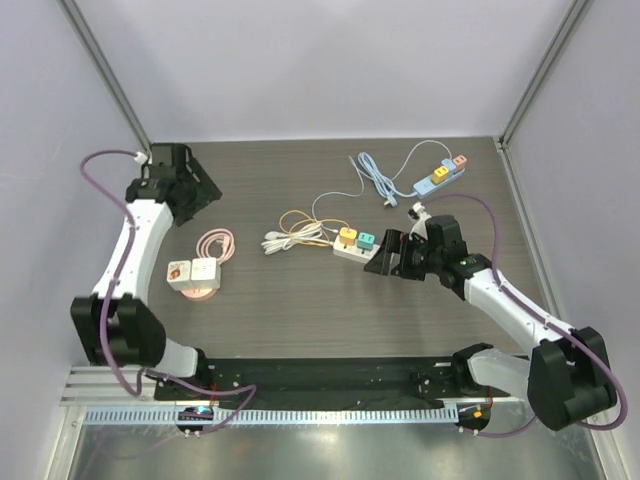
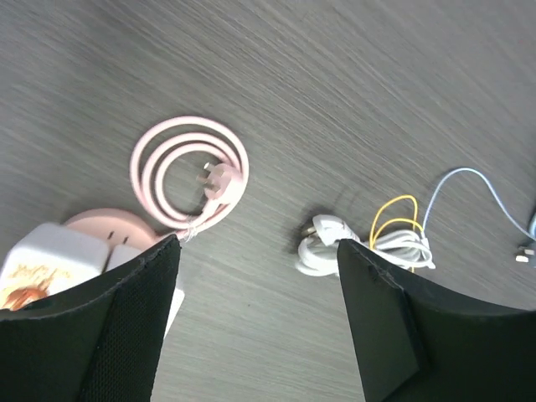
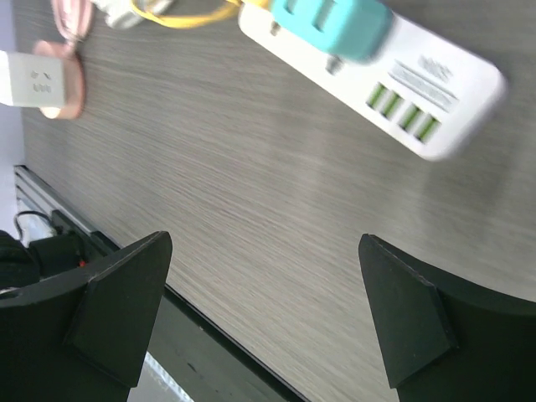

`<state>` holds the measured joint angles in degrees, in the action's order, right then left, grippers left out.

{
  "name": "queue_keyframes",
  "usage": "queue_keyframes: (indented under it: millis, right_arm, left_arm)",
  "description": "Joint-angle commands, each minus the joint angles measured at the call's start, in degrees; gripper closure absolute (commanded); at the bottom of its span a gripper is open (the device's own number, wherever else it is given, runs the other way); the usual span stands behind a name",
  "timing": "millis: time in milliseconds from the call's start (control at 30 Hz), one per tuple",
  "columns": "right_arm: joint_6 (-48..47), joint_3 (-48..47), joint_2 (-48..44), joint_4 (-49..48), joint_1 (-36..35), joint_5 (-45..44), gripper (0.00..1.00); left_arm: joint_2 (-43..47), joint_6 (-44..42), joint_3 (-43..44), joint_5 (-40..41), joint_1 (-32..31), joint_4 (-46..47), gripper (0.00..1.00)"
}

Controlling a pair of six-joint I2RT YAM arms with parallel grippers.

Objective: Pull the plug off the socket

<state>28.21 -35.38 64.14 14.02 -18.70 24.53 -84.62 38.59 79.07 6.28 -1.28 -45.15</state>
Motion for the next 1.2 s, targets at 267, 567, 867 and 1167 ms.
queue_keyframes:
  millis: [267, 567, 867, 1167]
  right_arm:
    - [12.6, -17.6, 21.9, -26.4, -20.7, -1.5, 0.0]
    - [25.6, -39.6, 48.3, -38.4, -30.3, 1.6, 0.01]
    - [32.2, -52.0, 63.6, -44.1, -34.0, 5.0, 0.0]
    - [35.3, -57.2, 70.4, -45.6, -35.4, 5.7, 0.11]
  left_arm:
    - [19.4, 4.4, -21.0, -2.5, 12.3, -0.8, 0.42]
    - [18.9, 6.7, -27.1, -8.0, 19.4, 5.9, 0.67]
    - [26.7, 8.6, -34.4, -0.5, 19.6, 6.8, 1.0]
    - [28.7, 10.6, -36.4, 1.2, 19.7, 7.4, 1.0]
